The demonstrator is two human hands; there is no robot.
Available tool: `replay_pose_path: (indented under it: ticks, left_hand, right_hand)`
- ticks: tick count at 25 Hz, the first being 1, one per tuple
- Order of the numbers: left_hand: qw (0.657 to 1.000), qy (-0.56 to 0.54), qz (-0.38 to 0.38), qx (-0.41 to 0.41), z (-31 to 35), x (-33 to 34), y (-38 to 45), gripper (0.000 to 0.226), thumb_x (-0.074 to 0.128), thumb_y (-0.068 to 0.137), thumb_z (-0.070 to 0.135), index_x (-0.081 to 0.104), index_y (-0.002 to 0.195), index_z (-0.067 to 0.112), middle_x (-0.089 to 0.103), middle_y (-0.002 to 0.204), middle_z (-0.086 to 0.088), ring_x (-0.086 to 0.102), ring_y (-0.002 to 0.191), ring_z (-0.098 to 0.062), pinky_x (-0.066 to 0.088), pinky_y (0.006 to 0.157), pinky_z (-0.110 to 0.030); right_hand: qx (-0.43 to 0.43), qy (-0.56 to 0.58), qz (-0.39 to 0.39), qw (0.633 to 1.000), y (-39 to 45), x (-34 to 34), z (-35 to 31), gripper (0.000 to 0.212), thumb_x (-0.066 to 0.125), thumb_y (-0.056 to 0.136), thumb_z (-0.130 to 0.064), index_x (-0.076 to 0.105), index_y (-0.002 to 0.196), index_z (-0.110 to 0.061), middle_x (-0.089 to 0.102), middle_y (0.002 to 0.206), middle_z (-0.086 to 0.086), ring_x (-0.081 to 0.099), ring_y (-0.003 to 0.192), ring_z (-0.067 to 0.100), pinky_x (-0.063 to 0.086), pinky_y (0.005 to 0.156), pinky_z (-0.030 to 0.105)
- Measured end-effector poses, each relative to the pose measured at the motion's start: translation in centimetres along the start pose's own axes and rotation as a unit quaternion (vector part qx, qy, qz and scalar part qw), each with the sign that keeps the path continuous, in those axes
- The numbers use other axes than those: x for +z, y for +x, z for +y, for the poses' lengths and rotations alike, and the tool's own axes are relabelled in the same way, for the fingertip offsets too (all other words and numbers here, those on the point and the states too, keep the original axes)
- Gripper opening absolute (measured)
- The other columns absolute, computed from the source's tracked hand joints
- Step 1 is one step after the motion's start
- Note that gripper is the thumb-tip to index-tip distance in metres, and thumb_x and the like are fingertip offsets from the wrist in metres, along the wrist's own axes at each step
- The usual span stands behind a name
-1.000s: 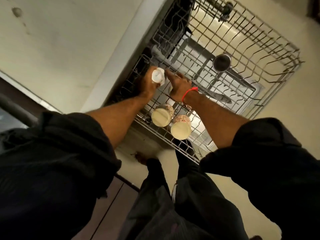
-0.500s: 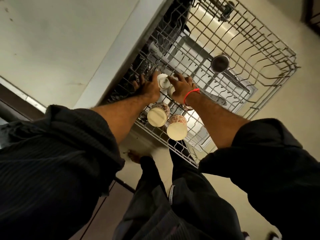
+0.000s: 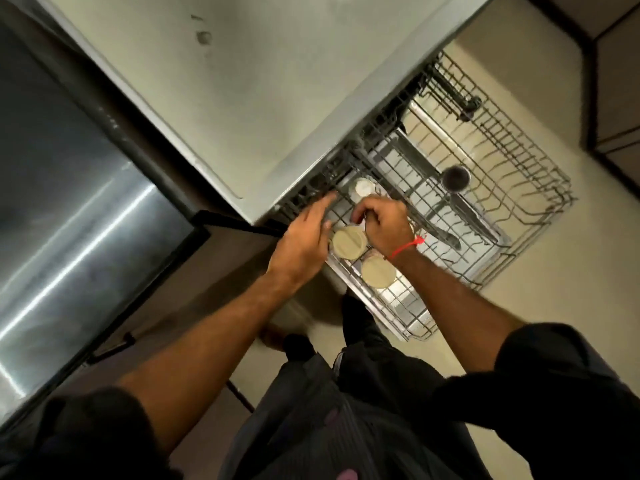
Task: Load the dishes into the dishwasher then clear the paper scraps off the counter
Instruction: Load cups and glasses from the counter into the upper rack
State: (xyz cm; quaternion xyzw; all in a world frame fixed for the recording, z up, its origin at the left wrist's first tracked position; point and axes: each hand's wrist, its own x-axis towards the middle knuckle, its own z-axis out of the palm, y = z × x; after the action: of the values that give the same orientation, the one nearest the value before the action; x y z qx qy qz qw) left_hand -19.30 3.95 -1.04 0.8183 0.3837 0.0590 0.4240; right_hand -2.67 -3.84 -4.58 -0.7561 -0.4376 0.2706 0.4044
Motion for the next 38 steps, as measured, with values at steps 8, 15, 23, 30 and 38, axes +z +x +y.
replay_pose_path:
  ticks: [8, 15, 23, 30, 38]
  left_hand:
    - [0.942, -0.029, 0.334, -0.019, -5.6, -15.7, -15.8, 0.034, 0.055, 0.099, 0.006, 0.059, 0.131, 0.018, 0.059, 0.127, 0.004, 0.063, 0.091, -0.013, 0.055, 0.086, -0.039]
    - [0.869, 0.001, 0.473, -0.148, -14.4, -24.0, -29.5, 0.037, 0.062, 0.097, 0.014, 0.059, 0.132, 0.023, 0.047, 0.138, 0.005, 0.06, 0.098, -0.01, 0.056, 0.087, -0.036]
    - [0.764, 0.096, 0.538, -0.344, -21.1, -27.5, -40.7, 0.042, 0.063, 0.092, 0.027, 0.057, 0.133, 0.029, 0.042, 0.147, 0.0, 0.037, 0.133, -0.025, 0.035, 0.107, -0.045]
    - [0.736, 0.086, 0.538, -0.402, -26.2, -30.1, -47.9, 0.05, 0.062, 0.093, 0.025, 0.047, 0.141, 0.025, 0.028, 0.158, -0.009, 0.025, 0.147, -0.03, 0.024, 0.12, -0.051]
    - [0.735, 0.017, 0.523, -0.431, -31.4, -33.6, -48.6, 0.021, 0.064, 0.096, 0.025, 0.058, 0.115, 0.02, 0.008, 0.165, -0.018, 0.017, 0.151, -0.038, 0.031, 0.119, -0.052]
  right_hand:
    - [-0.227, 0.111, -0.105, 0.962, -3.6, 11.4, -22.2, 0.03, 0.042, 0.066, 0.014, 0.064, 0.063, -0.006, 0.063, 0.067, 0.002, 0.058, 0.065, 0.012, 0.045, 0.068, 0.021]
    - [-0.246, 0.098, -0.256, 0.93, -7.9, 26.2, -34.1, 0.04, 0.043, 0.073, 0.014, 0.071, 0.091, -0.009, 0.072, 0.088, 0.002, 0.062, 0.079, 0.0, 0.05, 0.081, 0.018]
    - [-0.245, -0.004, -0.398, 0.884, -13.7, 37.1, -40.0, 0.054, 0.047, 0.084, 0.007, 0.058, 0.131, -0.019, 0.06, 0.125, 0.001, 0.06, 0.091, 0.015, 0.047, 0.088, 0.025]
    - [-0.259, -0.072, -0.496, 0.826, -17.6, 42.2, -42.2, 0.065, 0.049, 0.092, -0.003, 0.036, 0.15, -0.029, 0.049, 0.144, 0.0, 0.056, 0.113, 0.019, 0.045, 0.098, 0.027]
    - [-0.295, -0.065, -0.504, 0.809, -19.2, 43.8, -43.7, 0.059, 0.049, 0.093, -0.004, 0.041, 0.147, -0.027, 0.047, 0.145, 0.0, 0.051, 0.116, 0.014, 0.044, 0.093, 0.022]
